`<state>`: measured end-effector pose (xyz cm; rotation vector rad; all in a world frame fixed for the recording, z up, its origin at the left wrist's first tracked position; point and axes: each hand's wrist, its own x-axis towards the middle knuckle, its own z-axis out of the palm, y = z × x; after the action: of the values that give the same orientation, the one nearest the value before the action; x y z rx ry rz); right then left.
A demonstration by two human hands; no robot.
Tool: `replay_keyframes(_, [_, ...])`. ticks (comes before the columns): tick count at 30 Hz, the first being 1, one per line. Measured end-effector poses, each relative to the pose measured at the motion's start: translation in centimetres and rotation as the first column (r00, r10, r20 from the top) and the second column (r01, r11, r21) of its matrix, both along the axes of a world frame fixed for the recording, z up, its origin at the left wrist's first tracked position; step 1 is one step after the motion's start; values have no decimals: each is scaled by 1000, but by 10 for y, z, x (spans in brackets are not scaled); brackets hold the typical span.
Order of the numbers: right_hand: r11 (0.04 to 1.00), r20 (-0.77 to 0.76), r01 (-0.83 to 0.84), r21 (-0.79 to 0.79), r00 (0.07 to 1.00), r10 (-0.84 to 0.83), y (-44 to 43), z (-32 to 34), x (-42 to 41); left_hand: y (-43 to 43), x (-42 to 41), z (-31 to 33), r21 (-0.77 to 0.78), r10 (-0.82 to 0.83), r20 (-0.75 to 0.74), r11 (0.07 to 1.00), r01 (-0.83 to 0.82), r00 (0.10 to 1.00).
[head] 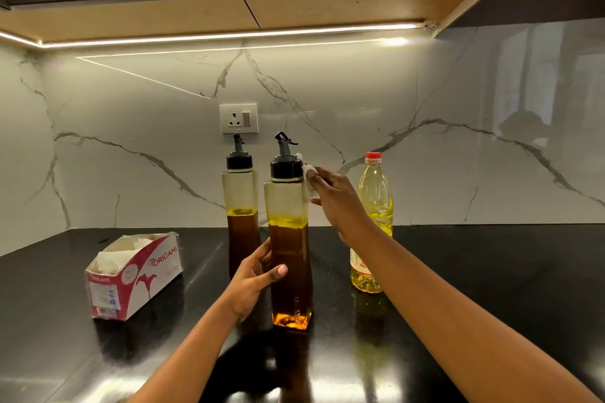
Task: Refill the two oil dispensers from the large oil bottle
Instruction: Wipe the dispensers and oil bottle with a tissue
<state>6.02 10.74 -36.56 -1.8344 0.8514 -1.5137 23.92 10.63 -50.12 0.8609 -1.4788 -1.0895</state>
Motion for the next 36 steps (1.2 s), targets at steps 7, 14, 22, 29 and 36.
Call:
replay_keyframes(7, [999, -46, 47, 5, 998, -46, 3, 7, -1, 20, -27, -7, -84, 238, 238, 971, -224, 942])
replay_keyframes(14, [993, -44, -41, 108, 998, 46, 3, 17, 6, 11, -21, -10, -158, 282, 299, 957, -244, 912])
replay_keyframes(22, [995, 42, 14, -96, 999, -10, 2, 3, 5, 8, -10, -11, -13, 85, 136, 996, -84, 987])
replay_keyframes(29, [954, 125, -246, 170, 966, 227, -1, 13, 1, 8, 2, 1, 65, -48, 141, 997, 39, 989])
replay_keyframes(36, [962, -19, 17, -274, 1000, -23, 7, -9, -5, 11, 0, -8, 158, -127, -14, 979, 128, 992])
